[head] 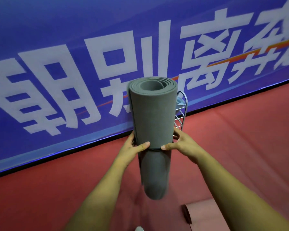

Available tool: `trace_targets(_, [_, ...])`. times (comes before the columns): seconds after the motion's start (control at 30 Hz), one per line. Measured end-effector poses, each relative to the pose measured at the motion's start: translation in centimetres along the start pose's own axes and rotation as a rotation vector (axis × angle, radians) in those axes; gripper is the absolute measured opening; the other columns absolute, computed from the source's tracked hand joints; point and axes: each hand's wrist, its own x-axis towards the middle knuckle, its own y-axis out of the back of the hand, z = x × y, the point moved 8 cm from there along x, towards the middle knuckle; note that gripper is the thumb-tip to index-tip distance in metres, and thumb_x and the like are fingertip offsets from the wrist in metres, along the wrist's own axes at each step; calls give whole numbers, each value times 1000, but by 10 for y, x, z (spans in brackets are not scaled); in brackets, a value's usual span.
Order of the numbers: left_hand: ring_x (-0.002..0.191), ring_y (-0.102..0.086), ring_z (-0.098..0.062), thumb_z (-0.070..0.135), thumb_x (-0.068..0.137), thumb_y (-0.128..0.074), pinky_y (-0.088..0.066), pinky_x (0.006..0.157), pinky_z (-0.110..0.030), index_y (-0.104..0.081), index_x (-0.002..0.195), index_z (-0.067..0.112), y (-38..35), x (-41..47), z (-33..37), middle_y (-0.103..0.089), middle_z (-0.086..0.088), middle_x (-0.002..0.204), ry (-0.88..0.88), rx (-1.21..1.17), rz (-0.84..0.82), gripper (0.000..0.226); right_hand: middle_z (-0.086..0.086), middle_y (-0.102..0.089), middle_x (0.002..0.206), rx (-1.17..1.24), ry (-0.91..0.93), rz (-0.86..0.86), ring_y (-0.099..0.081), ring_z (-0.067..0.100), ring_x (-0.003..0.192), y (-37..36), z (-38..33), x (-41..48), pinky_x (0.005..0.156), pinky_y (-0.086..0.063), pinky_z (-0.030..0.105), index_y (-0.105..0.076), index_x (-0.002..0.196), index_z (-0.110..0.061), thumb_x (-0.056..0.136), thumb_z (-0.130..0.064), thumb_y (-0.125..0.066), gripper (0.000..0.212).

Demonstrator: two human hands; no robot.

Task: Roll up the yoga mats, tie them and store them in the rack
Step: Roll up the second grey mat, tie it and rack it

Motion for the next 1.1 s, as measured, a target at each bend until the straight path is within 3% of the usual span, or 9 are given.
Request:
trace_targets(0.13, [95,-62,15,-3,82,-72,-48,84,-8,-45,132,25,0,99,29,-62,7,121,-11,68,-118,63,-2,-68,106,235,-142,88,-59,18,93,37,-27,71,89,-44,34,-69,109,-30,69,-31,-55,42])
trace_targets(0.23, [87,-62,17,-6,82,-70,-47,74,-4,-46,131,21,-12,174,53,-63,6,115,-12,115,-167,61,11,-60,101,409,-180,148,-56,28,91,79,-51,120,86,-50,38,-70,111,-17,70,-51,-63,53])
trace_targets(0.3, [89,-61,18,-6,83,-70,-47,79,-4,-45,133,24,-21,226,70,-64,9,113,-31,140,-177,64,14,-64,100,452,-178,181,-60,33,93,110,-63,158,90,-51,46,-71,114,-13,77,-70,-60,70])
trace_targets(0.37, [98,-60,11,-1,82,-73,-47,98,-17,-46,131,28,-29,276,87,-64,9,117,-38,158,-185,62,15,-69,103,458,-168,204,-68,34,95,142,-73,201,88,-55,50,-70,117,-15,80,-78,-51,76])
trace_targets(0.5, [121,-59,-14,29,67,-85,-42,110,-41,-48,140,26,-40,378,112,-63,2,130,-56,232,-129,82,19,-63,125,402,-112,181,-66,37,111,203,-95,289,97,-52,55,-64,126,-18,79,-81,-50,80])
trace_targets(0.73, [128,-53,-15,8,69,-86,-45,108,-37,-47,142,20,-65,513,141,-59,0,135,-17,192,-6,84,15,-69,112,349,-106,182,-67,31,104,284,-127,435,92,-55,48,-66,116,-12,91,-69,-46,66])
trace_targets(0.9, [124,-55,-16,16,62,-89,-50,102,-41,-57,129,23,-62,582,126,-61,-1,128,50,226,97,75,9,-67,117,314,-176,162,-64,24,97,299,-108,529,78,-53,38,-66,120,-21,93,-65,-47,54])
trace_targets(1.03, [108,-58,1,0,73,-82,-49,89,-22,-54,111,38,-57,629,100,-62,14,112,65,219,95,61,3,-70,111,287,-187,112,-65,23,97,300,-81,582,80,-51,38,-68,118,-28,95,-64,-44,49])
trace_targets(1.1, [108,-56,3,-1,72,-81,-49,91,-23,-52,110,40,-53,653,79,-60,13,114,87,224,85,63,1,-70,104,290,-212,131,-67,19,89,303,-60,602,79,-52,37,-69,113,-27,97,-61,-44,45])
